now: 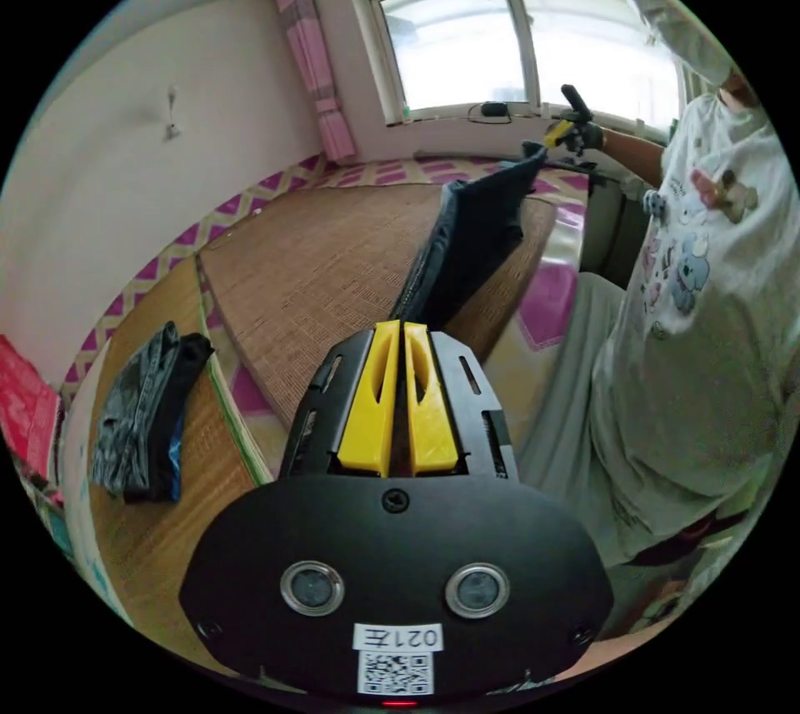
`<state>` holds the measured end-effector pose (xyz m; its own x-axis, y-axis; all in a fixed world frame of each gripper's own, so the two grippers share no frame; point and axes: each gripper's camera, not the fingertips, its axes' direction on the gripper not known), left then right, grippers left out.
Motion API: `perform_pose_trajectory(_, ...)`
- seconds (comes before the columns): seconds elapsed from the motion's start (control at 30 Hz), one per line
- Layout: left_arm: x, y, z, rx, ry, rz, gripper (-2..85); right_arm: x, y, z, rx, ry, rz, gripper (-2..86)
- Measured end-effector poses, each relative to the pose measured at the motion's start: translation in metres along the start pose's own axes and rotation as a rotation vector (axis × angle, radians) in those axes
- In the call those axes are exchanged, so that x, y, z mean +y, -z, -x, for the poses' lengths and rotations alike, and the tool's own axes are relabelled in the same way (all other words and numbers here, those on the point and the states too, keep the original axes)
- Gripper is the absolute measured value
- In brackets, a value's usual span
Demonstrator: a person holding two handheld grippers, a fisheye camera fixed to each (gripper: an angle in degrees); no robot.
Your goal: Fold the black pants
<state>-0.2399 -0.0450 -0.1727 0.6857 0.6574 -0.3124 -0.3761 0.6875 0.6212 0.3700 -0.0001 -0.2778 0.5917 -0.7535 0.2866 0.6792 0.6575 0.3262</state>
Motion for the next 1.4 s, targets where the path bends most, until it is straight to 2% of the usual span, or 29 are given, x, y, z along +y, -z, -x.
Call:
perform_pose_trajectory(0.13, 0.002, -0.02, -0.003, -0.128, 0.112, -0.029, -0.9, 0.019, -0.014, 0.018, 0.052, -0.058, -0.021, -1.0)
perform_pose_trajectory(0.2, -0.01, -0.035, 0.01, -0.168, 0.116, -0.021, -0.9, 0.009, -0.016, 0.016, 0.16, -0.089, -0.047, -1.0)
perform_pose_trajectory(0.4, -0.058, -0.08, 0.067, -0.13, 0.184, 0.129, -0.9, -0.015, -0.001, 0.003, 0.25, -0.144, -0.123, -1.0)
perform_pose_trajectory(0.5, -0.055, -0.065, 0.073, -0.197, 0.23, 0.098, -0.9, -0.011, 0.001, 0.012, 0.266, -0.133, -0.099, -1.0)
perform_pose_trajectory(0.6, -0.04, -0.037, 0.054, -0.063, 0.151, 0.034, -0.9, 0.008, 0.009, 0.026, 0.224, -0.136, -0.12, -1.0)
perform_pose_trajectory(0.7, -0.025, -0.027, 0.021, 0.068, 0.083, 0.087, -0.7, 0.028, 0.013, 0.037, 0.191, -0.15, -0.133, -1.0)
perform_pose_trajectory(0.77, -0.02, -0.029, 0.005, 0.081, 0.094, 0.138, -0.4, 0.037, 0.013, 0.04, 0.18, -0.167, -0.138, -1.0)
perform_pose_trajectory(0.8, -0.019, -0.031, -0.004, 0.089, 0.113, 0.145, 0.2, 0.04, 0.012, 0.04, 0.178, -0.177, -0.139, -1.0)
perform_pose_trajectory(0.93, -0.023, -0.058, -0.014, -0.072, 0.208, 0.263, 10.9, 0.047, 0.012, 0.041, 0.171, -0.212, -0.162, -1.0)
perform_pose_trajectory(1.0, -0.023, -0.075, -0.01, -0.118, 0.258, 0.343, 11.9, 0.05, 0.014, 0.042, 0.165, -0.228, -0.174, -1.0)
perform_pose_trajectory(1.07, -0.023, -0.085, -0.007, -0.124, 0.275, 0.368, 8.7, 0.052, 0.015, 0.045, 0.164, -0.231, -0.166, -1.0)
perform_pose_trajectory(1.13, -0.031, -0.087, 0.003, -0.141, 0.242, 0.381, 0.5, 0.053, 0.016, 0.048, 0.165, -0.231, -0.155, -1.0)
perform_pose_trajectory(1.23, -0.053, -0.075, 0.046, -0.174, 0.24, 0.36, -0.6, 0.054, 0.016, 0.053, 0.168, -0.23, -0.125, -1.0)
perform_pose_trajectory(1.3, -0.069, -0.08, 0.081, -0.064, 0.261, 0.359, -0.7, 0.053, 0.016, 0.056, 0.175, -0.239, -0.108, -1.0)
perform_pose_trajectory(1.4, -0.09, -0.132, 0.117, 0.0, 0.19, 0.517, -0.7, 0.051, 0.014, 0.059, 0.184, -0.262, -0.096, -1.0)
